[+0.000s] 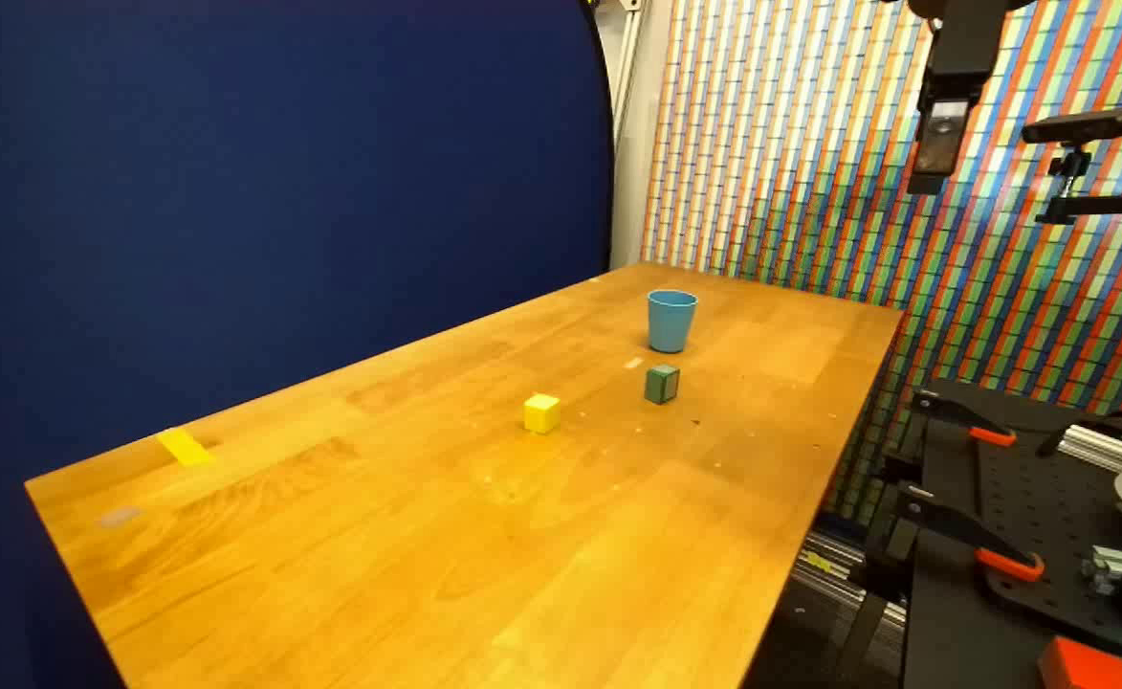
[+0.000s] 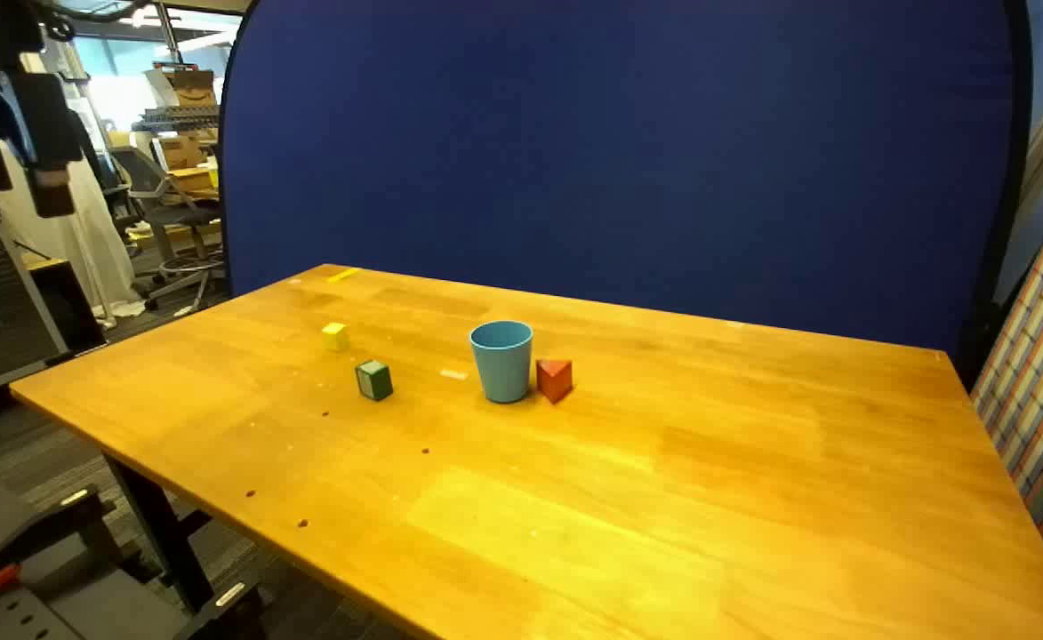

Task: Put the yellow block in the cup

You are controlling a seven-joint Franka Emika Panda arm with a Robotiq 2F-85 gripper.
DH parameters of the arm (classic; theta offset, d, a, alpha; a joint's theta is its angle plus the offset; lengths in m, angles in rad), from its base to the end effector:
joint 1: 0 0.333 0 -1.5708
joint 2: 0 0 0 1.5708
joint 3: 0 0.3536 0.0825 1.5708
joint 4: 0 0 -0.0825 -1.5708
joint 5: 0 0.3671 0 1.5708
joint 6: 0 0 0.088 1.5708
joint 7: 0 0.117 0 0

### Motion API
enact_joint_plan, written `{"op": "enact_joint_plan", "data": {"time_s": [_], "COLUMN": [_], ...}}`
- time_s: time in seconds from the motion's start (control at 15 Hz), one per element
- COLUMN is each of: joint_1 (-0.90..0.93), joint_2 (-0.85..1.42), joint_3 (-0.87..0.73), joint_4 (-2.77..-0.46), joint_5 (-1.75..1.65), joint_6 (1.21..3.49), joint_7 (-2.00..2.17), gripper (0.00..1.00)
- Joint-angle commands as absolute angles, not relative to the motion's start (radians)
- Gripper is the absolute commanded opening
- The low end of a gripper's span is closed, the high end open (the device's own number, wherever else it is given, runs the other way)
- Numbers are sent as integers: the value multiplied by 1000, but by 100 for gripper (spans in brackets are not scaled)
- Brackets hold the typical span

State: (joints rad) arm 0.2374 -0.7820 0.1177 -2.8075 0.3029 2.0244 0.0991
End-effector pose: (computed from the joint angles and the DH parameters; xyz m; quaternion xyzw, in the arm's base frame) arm 0.2424 0.1108 0.4376 -0.9946 -0.0440 0.0192 0.0924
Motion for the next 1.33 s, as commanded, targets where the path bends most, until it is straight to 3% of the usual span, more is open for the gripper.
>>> {"op": "enact_joint_plan", "data": {"time_s": [0.0, 0.27, 1.27], "joint_1": [228, 223, 190], "joint_2": [-781, -743, 191], "joint_3": [126, 114, 150], "joint_4": [-2808, -2790, -2227], "joint_5": [309, 310, 230], "joint_6": [2019, 2026, 2261], "joint_7": [94, 80, 148], "gripper": [100, 100, 100]}}
